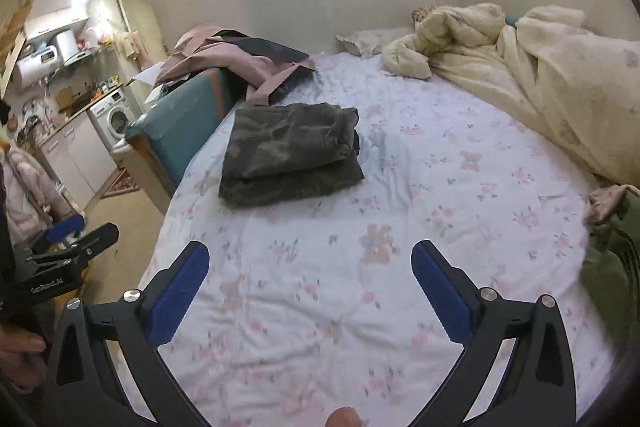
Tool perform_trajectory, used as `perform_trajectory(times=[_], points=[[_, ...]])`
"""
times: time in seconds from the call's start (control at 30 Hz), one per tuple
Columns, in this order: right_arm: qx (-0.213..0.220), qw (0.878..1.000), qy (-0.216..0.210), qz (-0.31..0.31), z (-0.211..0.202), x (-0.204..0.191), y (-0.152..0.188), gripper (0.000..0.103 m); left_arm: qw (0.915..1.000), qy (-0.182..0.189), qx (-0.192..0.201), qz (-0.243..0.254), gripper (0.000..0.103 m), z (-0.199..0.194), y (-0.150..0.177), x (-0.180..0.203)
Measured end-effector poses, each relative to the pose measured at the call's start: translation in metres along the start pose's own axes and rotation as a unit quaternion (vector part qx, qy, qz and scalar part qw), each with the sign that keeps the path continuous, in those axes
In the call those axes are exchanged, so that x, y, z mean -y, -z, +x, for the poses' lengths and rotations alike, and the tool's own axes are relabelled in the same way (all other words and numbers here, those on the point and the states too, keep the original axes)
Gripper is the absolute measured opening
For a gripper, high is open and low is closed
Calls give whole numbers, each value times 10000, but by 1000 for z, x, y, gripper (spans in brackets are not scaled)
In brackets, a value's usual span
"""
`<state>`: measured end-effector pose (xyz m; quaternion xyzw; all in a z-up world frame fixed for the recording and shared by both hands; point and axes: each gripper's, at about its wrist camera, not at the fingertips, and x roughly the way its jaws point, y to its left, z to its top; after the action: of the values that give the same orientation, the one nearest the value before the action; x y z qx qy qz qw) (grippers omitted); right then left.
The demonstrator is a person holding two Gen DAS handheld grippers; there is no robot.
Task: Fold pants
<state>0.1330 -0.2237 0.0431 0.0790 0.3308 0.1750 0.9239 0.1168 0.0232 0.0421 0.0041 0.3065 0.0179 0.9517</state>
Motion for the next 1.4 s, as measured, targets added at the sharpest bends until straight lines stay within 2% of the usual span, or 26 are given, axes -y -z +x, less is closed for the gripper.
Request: perform_trajectory(times=[0.17,0.27,0.47,0.83,1.03,1.4], points=[[280,9991,152,-262,-17,-15,26,103,9999,-70,134,72,103,-21,21,6],[336,9987,317,-233,-19,-18,36,103,9999,8,89,-147,103,-23,29,2],[379,9982,383,-262,-21,-31,49,103,9997,-110,177,-159,103,-24,38,1],[394,9976,533,-187,-16,-30,49,103,9995,-145,164,-225,103,-24,44,1],[398,9979,513,-59,-15,-25,46,103,9996,-126,224,-92,103,-24,46,5],[380,9979,517,-105,-12,-27,47,103,9995,-76,248,-174,103,-26,44,2]])
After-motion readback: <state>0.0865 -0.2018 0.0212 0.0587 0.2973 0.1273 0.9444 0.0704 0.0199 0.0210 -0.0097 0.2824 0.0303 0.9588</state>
